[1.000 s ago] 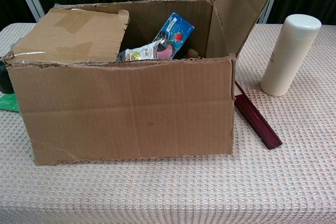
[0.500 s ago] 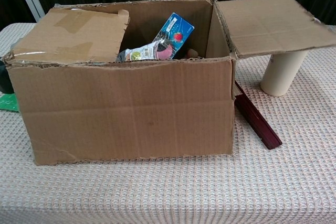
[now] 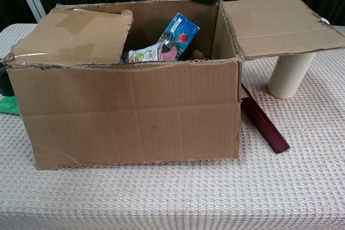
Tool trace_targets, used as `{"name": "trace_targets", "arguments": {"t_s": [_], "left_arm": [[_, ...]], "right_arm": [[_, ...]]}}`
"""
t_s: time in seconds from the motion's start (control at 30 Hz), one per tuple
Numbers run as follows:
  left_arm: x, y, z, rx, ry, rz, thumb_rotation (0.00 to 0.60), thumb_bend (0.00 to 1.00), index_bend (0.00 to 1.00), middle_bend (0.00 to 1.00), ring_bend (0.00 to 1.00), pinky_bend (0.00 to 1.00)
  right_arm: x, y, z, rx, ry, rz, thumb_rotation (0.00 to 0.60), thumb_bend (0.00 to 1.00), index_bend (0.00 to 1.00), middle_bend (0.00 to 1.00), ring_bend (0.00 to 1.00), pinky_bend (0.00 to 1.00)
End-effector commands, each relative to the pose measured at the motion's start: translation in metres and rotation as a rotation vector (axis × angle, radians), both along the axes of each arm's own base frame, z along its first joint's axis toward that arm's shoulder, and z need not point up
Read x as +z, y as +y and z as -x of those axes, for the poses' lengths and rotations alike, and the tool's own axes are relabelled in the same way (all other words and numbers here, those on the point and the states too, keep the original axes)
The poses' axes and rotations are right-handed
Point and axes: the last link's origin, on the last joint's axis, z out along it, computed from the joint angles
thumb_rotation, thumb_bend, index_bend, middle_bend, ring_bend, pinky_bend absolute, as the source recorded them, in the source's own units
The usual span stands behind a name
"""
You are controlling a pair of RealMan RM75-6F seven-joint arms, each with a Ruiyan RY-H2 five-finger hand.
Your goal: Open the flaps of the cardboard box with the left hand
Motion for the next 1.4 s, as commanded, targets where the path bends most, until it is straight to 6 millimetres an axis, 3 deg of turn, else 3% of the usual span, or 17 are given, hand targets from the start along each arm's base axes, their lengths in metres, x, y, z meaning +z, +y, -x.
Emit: {"name": "trace_targets", "arguments": {"t_s": [0.03, 0.2, 0.5, 0.67, 0.93, 1.4], "left_arm": [[0.008, 0.001, 0.037, -0.039, 0.119, -0.074, 0.371, 0.0, 0.0, 0.36, 0.16, 0.22], [0.008, -0.001, 0.063, -0.055, 0.163, -0.087, 0.4, 0.0, 0.0, 0.37, 0.16, 0.22], [0.007, 0.001, 0.083, -0.079, 0.242, -0.095, 0.395, 0.0, 0.0, 0.38, 0.16, 0.22], [0.008, 0.004, 0.086, -0.061, 0.245, -0.094, 0.381, 0.03, 0.0, 0.38, 0.15, 0.22], [0.003, 0.009, 0.086, -0.115, 0.311, -0.137, 0.38, 0.2, 0.0, 0.38, 0.15, 0.22], [0.006, 0.011, 0.091, -0.167, 0.426, -0.199, 0.398, 0.19, 0.0, 0.41, 0.15, 0.22]], "right_arm": [[-0.001, -0.001, 0.0, -0.001, 0.001, -0.002, 0.6, 0.24, 0.0, 0.0, 0.0, 0.0], [-0.002, -0.001, -0.004, 0.009, 0.004, -0.005, 0.6, 0.23, 0.0, 0.0, 0.0, 0.0], [-0.004, -0.001, -0.005, 0.006, 0.005, -0.006, 0.6, 0.23, 0.0, 0.0, 0.0, 0.0], [-0.006, -0.002, -0.006, 0.007, 0.006, -0.01, 0.6, 0.23, 0.0, 0.0, 0.0, 0.0], [-0.007, -0.004, -0.005, 0.001, 0.004, -0.013, 0.6, 0.23, 0.0, 0.0, 0.0, 0.0], [-0.008, -0.006, -0.003, -0.001, 0.0, -0.018, 0.6, 0.23, 0.0, 0.0, 0.0, 0.0]]}}
